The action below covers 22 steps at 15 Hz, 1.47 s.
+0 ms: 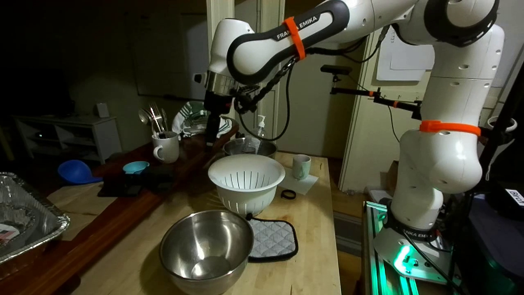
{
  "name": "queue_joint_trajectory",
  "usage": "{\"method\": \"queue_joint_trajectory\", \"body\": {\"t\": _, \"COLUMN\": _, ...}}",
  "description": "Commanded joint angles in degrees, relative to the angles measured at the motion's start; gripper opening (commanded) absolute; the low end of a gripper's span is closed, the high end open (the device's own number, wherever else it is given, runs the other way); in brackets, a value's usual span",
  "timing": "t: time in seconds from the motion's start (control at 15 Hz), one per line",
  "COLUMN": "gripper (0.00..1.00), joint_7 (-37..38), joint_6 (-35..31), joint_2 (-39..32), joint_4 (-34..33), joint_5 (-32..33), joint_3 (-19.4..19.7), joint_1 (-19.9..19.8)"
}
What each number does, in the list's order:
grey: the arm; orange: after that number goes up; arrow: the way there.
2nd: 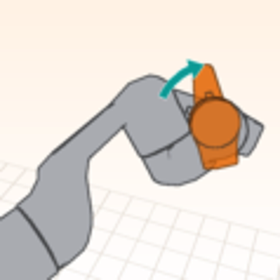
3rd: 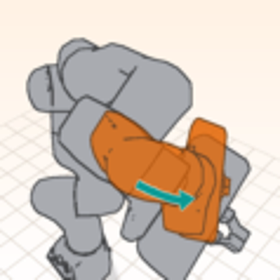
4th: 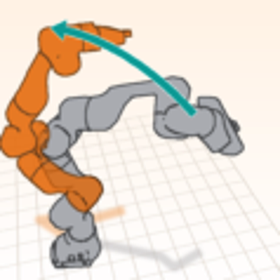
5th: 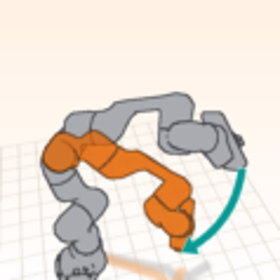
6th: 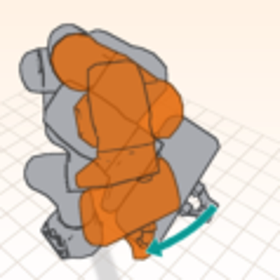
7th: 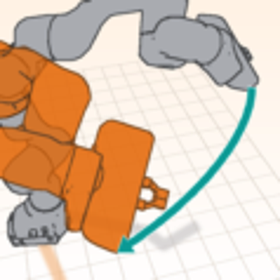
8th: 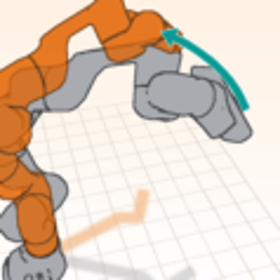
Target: Put the dark blue ladle inside the silver bowl
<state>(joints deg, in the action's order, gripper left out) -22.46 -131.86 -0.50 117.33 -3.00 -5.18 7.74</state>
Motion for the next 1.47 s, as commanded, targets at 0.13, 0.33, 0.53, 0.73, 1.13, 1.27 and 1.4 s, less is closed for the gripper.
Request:
{"method": "queue_joint_trajectory", "body": {"t": 0.13, "gripper": 1.0, "joint_7": 0.09, "joint_6": -4.86, "joint_2": -11.25, "joint_4": -6.79, "joint_5": 6.66, "joint_3": -3.24, "joint_1": 1.38}}
{"method": "queue_joint_trajectory", "body": {"t": 0.33, "gripper": 1.0, "joint_7": 0.35, "joint_6": -5.25, "joint_2": -13.92, "joint_4": -9.75, "joint_5": 12.34, "joint_3": -3.26, "joint_1": 1.71}}
{"method": "queue_joint_trajectory", "body": {"t": 0.53, "gripper": 1.0, "joint_7": -1.03, "joint_6": -7.55, "joint_2": -16.18, "joint_4": -12.44, "joint_5": 13.13, "joint_3": -3.79, "joint_1": 1.17}}
{"method": "queue_joint_trajectory", "body": {"t": 0.73, "gripper": 1.0, "joint_7": -1.08, "joint_6": -10.8, "joint_2": -18.2, "joint_4": -14.12, "joint_5": 10.07, "joint_3": -4.99, "joint_1": 0.82}}
{"method": "queue_joint_trajectory", "body": {"t": 1.13, "gripper": 1.0, "joint_7": -0.06, "joint_6": -12.66, "joint_2": -17.88, "joint_4": -13.16, "joint_5": 8.17, "joint_3": -5.93, "joint_1": 0.87}}
{"method": "queue_joint_trajectory", "body": {"t": 1.27, "gripper": 1.0, "joint_7": 3.86, "joint_6": -14.83, "joint_2": -16.62, "joint_4": -11.73, "joint_5": 9.63, "joint_3": -4.91, "joint_1": 1.59}}
{"method": "queue_joint_trajectory", "body": {"t": 1.4, "gripper": 1.0, "joint_7": 7.08, "joint_6": -16.79, "joint_2": -17.09, "joint_4": -11.67, "joint_5": 9.63, "joint_3": -4.62, "joint_1": 1.87}}
